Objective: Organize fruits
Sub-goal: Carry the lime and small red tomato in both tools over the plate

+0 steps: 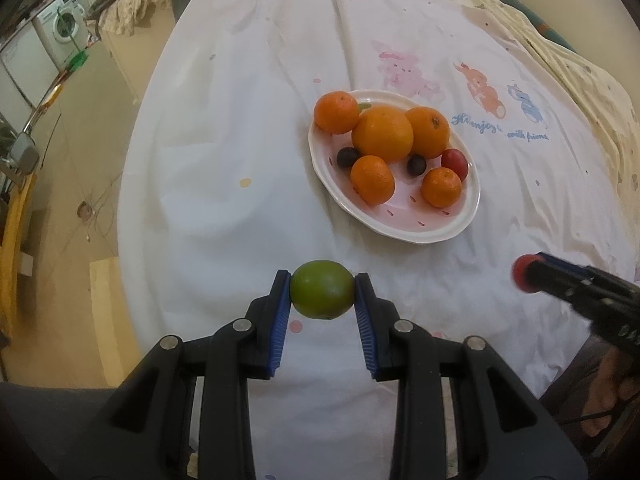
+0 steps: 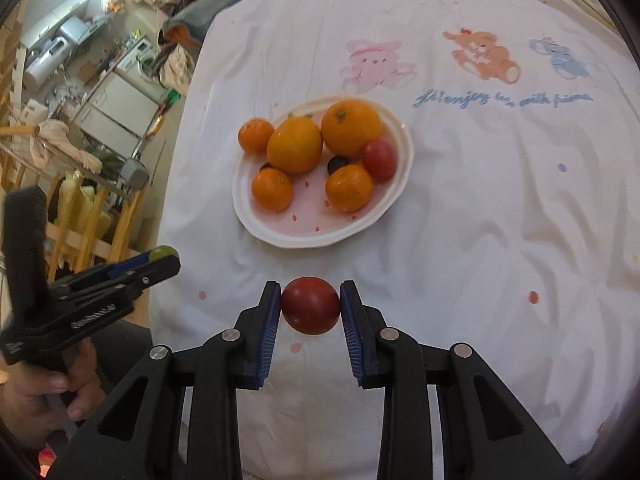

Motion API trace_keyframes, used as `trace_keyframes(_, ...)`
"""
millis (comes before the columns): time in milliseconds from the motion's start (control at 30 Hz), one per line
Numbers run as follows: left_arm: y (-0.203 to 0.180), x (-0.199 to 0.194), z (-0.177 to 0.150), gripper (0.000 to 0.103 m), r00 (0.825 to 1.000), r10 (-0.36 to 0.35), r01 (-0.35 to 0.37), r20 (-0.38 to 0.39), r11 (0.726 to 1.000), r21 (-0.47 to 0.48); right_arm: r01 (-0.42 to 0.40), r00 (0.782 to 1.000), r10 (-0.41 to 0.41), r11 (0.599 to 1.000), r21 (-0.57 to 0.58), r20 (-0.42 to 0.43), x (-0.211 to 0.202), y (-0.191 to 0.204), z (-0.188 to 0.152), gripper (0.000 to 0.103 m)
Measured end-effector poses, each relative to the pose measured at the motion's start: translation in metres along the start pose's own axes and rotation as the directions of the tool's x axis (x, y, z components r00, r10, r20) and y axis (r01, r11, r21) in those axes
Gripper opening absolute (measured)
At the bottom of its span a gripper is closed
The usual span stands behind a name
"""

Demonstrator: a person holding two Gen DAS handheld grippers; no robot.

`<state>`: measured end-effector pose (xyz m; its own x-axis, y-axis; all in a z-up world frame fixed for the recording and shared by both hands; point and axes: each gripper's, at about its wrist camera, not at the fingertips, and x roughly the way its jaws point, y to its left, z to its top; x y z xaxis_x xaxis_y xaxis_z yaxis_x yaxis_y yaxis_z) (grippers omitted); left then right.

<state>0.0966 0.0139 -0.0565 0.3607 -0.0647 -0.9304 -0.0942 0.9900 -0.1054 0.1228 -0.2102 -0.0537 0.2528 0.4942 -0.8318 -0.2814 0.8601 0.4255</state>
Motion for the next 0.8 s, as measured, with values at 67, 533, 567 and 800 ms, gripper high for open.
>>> trace_keyframes(67, -0.002, -0.002, 0.0, 0.028, 1.0, 0.006, -0.006, 0.008, 1.0, 0.009, -0.001, 1.0, 0.001, 1.0, 0.005, 0.02, -0.008, -0.002, 0.001, 0.032)
trace_keyframes(533, -0.03, -0.025, 0.015, 0.028, 0.998, 0.01, -0.016, 0.062, 0.996, 0.091, -0.036, 0.989, 0.026, 0.997, 0.065, 0.149, -0.053, -0.02, 0.014, 0.032)
trace_keyframes(567, -0.034, -0.027, 0.018, 0.028, 0.998, 0.008, -0.015, 0.068, 0.995, 0.097, -0.041, 0.987, 0.03, 0.997, 0.068, 0.16, -0.055, -0.021, 0.017, 0.032)
trace_keyframes(800, -0.057, -0.028, 0.035, 0.028, 0.997, -0.011, -0.001, 0.08, 0.989, 0.146, -0.055, 0.98, 0.041, 0.996, 0.069, 0.197, -0.059, -0.022, 0.039, 0.032)
